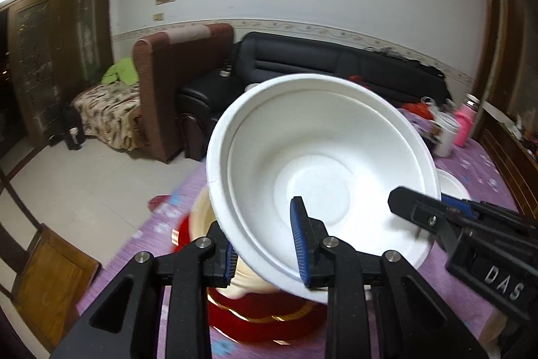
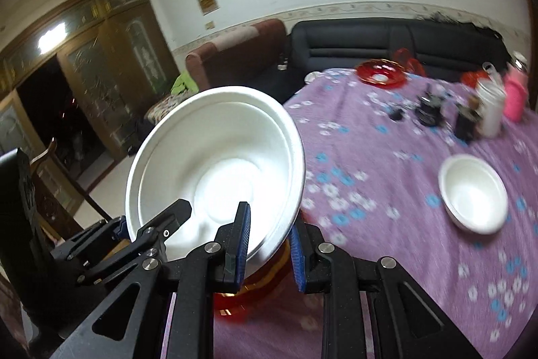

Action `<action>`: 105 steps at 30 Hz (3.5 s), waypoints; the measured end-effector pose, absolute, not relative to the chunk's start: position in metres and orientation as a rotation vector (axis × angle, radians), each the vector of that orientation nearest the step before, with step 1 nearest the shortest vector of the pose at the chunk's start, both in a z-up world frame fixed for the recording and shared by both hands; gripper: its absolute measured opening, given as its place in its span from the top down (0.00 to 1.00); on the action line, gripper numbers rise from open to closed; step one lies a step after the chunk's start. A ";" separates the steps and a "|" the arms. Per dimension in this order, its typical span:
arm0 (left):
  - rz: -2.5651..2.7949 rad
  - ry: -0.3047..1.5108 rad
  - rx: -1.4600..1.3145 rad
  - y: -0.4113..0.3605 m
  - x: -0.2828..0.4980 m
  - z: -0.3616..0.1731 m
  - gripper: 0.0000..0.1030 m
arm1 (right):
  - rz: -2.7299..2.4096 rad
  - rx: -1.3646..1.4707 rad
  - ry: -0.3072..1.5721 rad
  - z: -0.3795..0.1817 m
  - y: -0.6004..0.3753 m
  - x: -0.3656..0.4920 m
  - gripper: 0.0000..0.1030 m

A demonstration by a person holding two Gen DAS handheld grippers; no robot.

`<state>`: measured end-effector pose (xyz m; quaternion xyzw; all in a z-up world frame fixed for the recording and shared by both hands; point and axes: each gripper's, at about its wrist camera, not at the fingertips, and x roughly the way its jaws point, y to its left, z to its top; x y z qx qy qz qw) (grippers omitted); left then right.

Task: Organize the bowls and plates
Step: 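Carry the large white bowl onto the cream bowl and open the right tool, then withdraw the right tool and move it to the small white bowl, then close the right tool on the rim of the small white bowl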

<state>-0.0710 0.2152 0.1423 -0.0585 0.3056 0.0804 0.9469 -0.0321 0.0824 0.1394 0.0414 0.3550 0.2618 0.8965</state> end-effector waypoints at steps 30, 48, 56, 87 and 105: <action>0.270 0.653 -0.219 0.268 -0.076 0.124 0.25 | 0.544 0.065 0.863 0.086 0.138 0.016 0.62; 0.288 0.610 -0.148 0.246 -0.099 0.136 0.24 | 0.504 0.150 0.735 0.110 0.101 -0.003 0.34; 0.273 0.570 -0.020 0.201 -0.108 0.146 0.19 | 0.451 0.215 0.740 0.108 0.055 -0.011 0.33; 0.137 0.615 0.213 0.075 -0.081 0.130 0.18 | -0.068 0.390 0.756 0.044 -0.182 0.035 0.32; 0.075 0.671 0.214 0.062 -0.069 0.113 0.18 | -0.315 0.450 0.763 0.036 -0.238 0.016 0.31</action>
